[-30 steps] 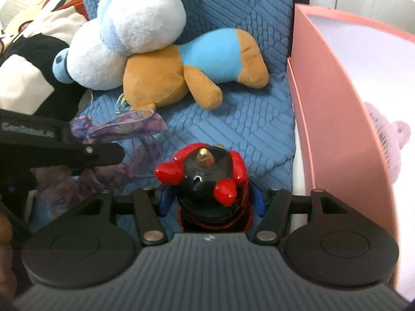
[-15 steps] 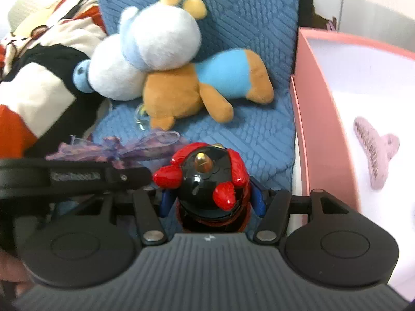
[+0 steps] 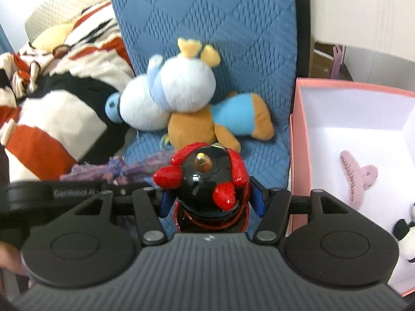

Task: Organize objects
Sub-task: 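Hold the lion in the right gripper and bring it beside the left gripper's tulle, then carry the lion and purple tulle together over the pink box with both grippers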

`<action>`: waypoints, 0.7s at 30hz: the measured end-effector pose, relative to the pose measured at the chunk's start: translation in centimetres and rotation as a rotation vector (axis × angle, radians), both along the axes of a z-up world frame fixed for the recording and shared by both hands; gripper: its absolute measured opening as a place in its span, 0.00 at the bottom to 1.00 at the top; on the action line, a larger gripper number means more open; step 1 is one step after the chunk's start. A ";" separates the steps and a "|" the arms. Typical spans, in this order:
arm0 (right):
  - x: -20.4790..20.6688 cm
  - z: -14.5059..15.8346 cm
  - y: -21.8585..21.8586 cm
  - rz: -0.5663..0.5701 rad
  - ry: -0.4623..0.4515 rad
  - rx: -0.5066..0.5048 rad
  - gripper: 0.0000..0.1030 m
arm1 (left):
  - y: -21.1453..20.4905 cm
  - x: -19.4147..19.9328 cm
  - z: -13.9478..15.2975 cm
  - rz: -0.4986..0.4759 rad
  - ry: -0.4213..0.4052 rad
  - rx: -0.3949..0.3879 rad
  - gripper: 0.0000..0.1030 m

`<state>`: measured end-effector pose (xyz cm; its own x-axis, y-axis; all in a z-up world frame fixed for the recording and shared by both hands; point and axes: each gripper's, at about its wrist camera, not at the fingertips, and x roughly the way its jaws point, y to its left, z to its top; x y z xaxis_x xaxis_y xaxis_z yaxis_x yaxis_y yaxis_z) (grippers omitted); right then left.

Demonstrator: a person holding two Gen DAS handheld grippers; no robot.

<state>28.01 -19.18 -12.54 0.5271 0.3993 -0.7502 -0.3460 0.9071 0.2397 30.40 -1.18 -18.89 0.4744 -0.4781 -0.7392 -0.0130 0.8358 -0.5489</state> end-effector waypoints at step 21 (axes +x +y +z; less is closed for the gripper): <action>0.1 8.7 -8.1 -0.075 -0.121 0.056 0.59 | -7.2 -0.2 10.7 -0.154 -0.108 -0.018 0.14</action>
<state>28.11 -27.28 -3.87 0.6422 0.3950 -0.6570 -0.3074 0.9178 0.2513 30.23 -8.34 -8.20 0.4706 -0.5636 -0.6789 0.1741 0.8136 -0.5548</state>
